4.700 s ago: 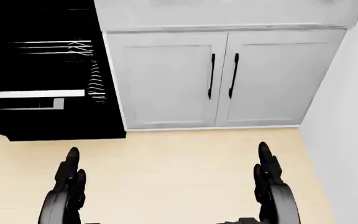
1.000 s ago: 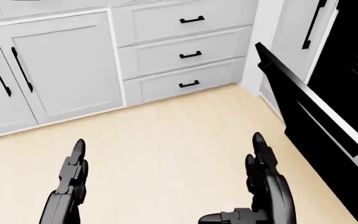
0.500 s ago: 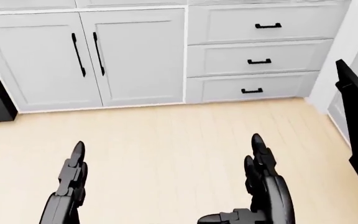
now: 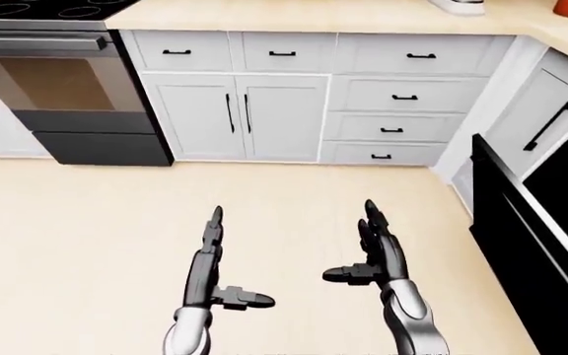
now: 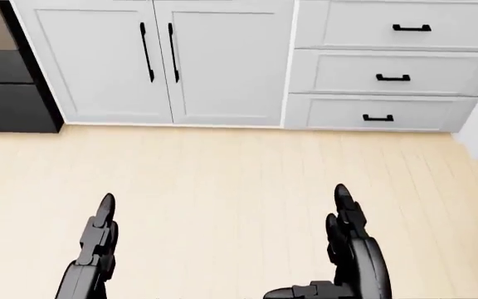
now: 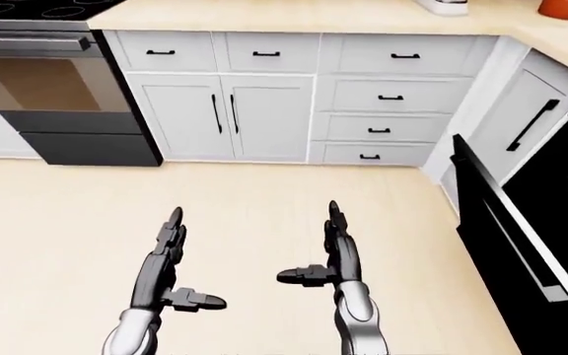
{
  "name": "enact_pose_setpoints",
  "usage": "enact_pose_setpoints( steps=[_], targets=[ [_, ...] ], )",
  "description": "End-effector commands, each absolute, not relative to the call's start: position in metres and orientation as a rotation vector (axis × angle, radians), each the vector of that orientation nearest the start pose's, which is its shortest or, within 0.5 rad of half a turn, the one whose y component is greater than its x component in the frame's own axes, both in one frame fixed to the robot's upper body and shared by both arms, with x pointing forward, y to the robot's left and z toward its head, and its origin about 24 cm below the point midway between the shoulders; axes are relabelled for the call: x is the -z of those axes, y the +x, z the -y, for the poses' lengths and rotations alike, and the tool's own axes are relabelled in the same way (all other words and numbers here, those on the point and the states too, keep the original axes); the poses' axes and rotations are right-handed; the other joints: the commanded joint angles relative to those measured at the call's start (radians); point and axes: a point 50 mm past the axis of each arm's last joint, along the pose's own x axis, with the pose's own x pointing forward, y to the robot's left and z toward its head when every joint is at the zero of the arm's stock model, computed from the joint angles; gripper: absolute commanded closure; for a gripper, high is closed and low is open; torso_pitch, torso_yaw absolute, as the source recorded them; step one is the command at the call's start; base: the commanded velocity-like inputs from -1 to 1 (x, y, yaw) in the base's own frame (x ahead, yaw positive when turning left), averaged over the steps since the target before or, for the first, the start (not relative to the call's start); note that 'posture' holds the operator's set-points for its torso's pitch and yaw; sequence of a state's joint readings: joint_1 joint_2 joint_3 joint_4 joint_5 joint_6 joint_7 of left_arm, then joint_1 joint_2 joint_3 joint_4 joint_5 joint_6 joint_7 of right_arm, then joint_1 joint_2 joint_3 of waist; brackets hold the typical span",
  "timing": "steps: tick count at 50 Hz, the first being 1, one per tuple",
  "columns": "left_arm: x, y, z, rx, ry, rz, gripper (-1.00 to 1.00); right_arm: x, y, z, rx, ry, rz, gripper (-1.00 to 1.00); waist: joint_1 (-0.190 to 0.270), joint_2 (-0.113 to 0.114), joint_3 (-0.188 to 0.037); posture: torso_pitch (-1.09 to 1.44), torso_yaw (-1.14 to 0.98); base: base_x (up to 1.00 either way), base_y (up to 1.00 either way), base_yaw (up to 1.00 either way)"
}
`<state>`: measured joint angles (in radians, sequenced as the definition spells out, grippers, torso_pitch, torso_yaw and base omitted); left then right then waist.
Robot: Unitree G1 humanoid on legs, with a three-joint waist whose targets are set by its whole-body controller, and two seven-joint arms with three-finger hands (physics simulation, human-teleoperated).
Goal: Close the dishwasher door
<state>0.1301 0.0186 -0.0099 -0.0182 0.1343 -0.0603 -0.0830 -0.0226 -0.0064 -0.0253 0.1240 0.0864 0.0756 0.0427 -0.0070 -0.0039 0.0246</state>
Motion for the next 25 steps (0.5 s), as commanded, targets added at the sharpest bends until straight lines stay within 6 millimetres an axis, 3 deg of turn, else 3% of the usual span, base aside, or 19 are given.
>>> enact_pose_setpoints(
  steps=[1, 4, 5, 7, 10, 14, 15, 16, 17, 19, 25],
  targets=[
    [-0.0407, 0.2314, -0.1495, 0.08, 0.151, 0.054, -1.0, -0.0314, 0.2614, 0.1522, -0.028, 0.085, -0.065, -1.0, 0.001, 0.003, -0.021, 0.0, 0.0, 0.0, 0.0, 0.0],
    [-0.0408, 0.2311, -0.1494, 0.08, 0.151, 0.054, -1.0, -0.0315, 0.2612, 0.1523, -0.031, 0.09, -0.066, -1.0, 0.007, 0.0, -0.026, 0.0, 0.0, 0.0, 0.0, 0.0],
    [-0.0409, 0.2309, -0.1493, 0.08, 0.151, 0.054, -1.0, -0.0313, 0.2616, 0.1521, -0.032, 0.09, -0.067, -1.0, 0.007, 0.006, -0.043, 0.0, 0.0, 0.0, -0.16, 0.0],
    [-0.0412, 0.2304, -0.1493, 0.079, 0.152, 0.055, -1.0, -0.0305, 0.2618, 0.1521, -0.032, 0.09, -0.069, -1.0, 0.014, 0.027, -0.02, 0.0, 0.0, 0.0, -0.22, 0.0],
    [-0.0415, 0.2304, -0.1494, 0.079, 0.153, 0.056, -1.0, -0.0312, 0.2615, 0.1519, -0.031, 0.09, -0.069, -1.0, 0.015, 0.032, -0.027, 0.0, 0.0, 0.0, -0.22, 0.0],
    [-0.041, 0.2307, -0.1493, 0.079, 0.153, 0.056, -1.0, -0.0307, 0.2607, 0.1522, -0.03, 0.093, -0.068, -1.0, 0.017, -0.009, -0.015, 0.0, 0.0, 0.0, -0.22, 0.0],
    [-0.0409, 0.2307, -0.1493, 0.079, 0.153, 0.056, -1.0, -0.0308, 0.2603, 0.1524, -0.029, 0.094, -0.068, -1.0, 0.016, -0.032, -0.016, 0.0, 0.0, 0.0, -0.22, 0.0],
    [-0.041, 0.2307, -0.1494, 0.08, 0.153, 0.056, -1.0, -0.031, 0.2602, 0.1524, -0.028, 0.094, -0.068, -1.0, 0.011, -0.072, -0.027, 0.0, 0.0, 0.0, -0.22, 0.0],
    [-0.041, 0.2307, -0.1494, 0.08, 0.153, 0.056, -1.0, -0.0313, 0.2603, 0.1521, -0.029, 0.094, -0.068, -1.0, 0.004, -0.04, -0.018, 0.0, 0.0, 0.0, -0.29, 0.0],
    [-0.0411, 0.2307, -0.1496, 0.079, 0.153, 0.056, -1.0, -0.0307, 0.2604, 0.1519, -0.029, 0.094, -0.069, -1.0, 0.006, -0.034, -0.006, 0.0, 0.0, 0.0, -0.32, 0.0],
    [-0.0417, 0.2301, -0.1499, 0.079, 0.152, 0.057, -1.0, -0.0317, 0.2619, 0.1516, -0.031, 0.091, -0.071, -1.0, 0.018, 0.026, 0.007, 0.0, 0.0, 0.0, -0.32, 0.0]
  ],
)
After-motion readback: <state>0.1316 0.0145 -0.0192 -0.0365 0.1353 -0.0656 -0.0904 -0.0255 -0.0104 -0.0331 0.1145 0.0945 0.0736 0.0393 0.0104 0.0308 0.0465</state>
